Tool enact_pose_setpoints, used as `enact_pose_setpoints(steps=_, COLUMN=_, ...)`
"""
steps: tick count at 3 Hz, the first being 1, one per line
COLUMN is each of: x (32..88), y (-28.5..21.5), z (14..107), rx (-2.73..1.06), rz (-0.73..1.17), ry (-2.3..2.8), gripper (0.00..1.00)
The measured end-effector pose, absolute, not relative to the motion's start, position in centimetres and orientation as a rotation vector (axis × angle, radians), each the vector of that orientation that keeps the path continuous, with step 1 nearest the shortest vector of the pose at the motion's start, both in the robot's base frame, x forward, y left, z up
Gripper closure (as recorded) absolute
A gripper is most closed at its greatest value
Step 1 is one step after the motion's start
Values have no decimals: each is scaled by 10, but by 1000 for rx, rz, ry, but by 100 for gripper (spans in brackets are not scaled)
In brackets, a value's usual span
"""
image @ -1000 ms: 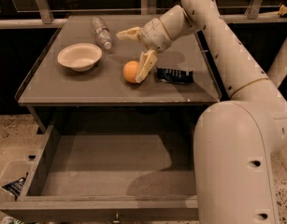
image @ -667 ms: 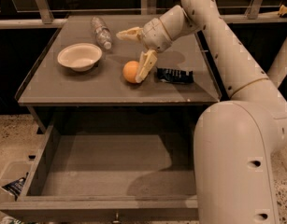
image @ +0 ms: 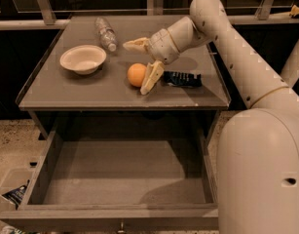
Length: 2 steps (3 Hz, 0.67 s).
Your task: Place orange into top drawer
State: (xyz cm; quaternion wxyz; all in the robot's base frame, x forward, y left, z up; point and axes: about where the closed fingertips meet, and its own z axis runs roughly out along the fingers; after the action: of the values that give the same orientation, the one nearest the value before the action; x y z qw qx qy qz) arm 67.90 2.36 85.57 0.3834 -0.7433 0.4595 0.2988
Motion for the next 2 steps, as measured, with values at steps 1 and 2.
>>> enact_pose_setpoints(steps=1, x=678, y=25, z=853, rx=-1897, rz=769, ry=1174, gripper=4)
enact_pose_setpoints(steps=2, x=678, y=25, z=853, rx=-1897, rz=769, ry=1174, gripper=22)
